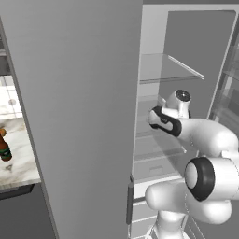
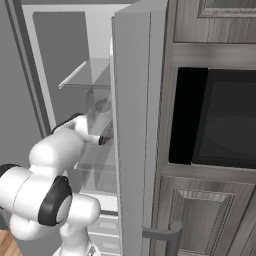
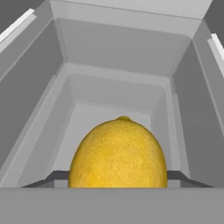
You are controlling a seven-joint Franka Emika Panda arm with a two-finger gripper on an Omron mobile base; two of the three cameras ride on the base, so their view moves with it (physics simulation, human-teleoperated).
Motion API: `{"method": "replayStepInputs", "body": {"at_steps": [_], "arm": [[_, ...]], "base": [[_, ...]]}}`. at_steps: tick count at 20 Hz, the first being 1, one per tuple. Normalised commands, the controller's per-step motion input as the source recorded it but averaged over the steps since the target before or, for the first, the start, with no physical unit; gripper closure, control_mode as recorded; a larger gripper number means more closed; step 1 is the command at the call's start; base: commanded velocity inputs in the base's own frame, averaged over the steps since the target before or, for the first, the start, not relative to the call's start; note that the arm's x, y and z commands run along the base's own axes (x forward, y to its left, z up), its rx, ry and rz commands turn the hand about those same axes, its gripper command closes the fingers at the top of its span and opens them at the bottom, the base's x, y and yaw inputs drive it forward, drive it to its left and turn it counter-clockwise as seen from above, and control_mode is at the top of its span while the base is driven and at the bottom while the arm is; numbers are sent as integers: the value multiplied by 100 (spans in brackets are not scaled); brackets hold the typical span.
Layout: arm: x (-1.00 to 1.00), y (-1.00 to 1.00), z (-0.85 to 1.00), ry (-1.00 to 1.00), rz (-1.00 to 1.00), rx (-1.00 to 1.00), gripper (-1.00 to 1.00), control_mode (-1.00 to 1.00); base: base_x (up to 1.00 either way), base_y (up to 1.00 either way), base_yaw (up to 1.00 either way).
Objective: Place the beer on the top shelf of the fridge to keep it out of children's reach, and place the lemon and apple on lower shelves for easy access.
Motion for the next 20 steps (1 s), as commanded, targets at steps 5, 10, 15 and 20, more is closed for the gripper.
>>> {"method": "replayStepInputs", "body": {"at_steps": [5,10,15,20], "arm": [[65,-2,-25,0,2,0,100,-100],[56,0,-45,-4,4,0,100,-100],[41,0,-56,-7,4,0,-100,-100],[2,6,-3,-3,3,0,-100,-100]], "base": [[0,0,0],[0,0,0],[0,0,0],[0,0,0]]}}
